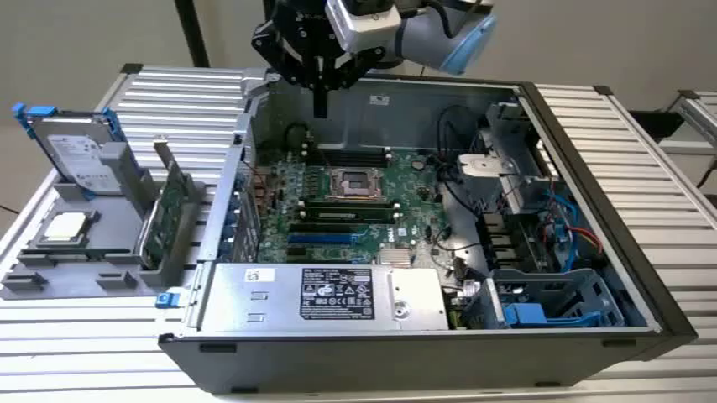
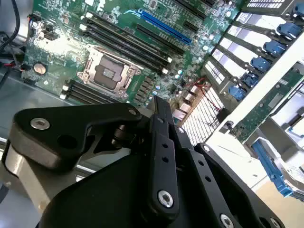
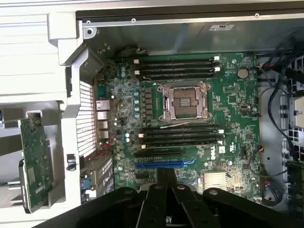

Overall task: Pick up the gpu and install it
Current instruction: 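Reach for the gpu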

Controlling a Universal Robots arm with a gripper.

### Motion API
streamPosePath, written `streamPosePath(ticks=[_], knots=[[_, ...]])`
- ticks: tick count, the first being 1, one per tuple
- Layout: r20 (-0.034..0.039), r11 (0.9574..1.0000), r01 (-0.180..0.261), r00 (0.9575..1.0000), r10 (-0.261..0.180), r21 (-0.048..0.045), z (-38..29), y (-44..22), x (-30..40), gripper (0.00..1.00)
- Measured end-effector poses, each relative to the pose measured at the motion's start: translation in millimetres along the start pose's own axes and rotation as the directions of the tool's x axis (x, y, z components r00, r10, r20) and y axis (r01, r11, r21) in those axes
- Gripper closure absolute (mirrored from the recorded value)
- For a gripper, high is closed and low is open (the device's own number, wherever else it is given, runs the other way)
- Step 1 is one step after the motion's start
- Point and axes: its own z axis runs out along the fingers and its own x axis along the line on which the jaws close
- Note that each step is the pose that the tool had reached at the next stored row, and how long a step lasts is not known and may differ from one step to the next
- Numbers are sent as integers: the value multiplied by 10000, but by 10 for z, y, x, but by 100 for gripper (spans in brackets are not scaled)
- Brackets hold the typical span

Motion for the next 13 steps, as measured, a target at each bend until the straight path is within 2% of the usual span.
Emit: streamPosePath(ticks=[13], knots=[[0,10000,-1,10000,1,0,0,-1,14,100]])
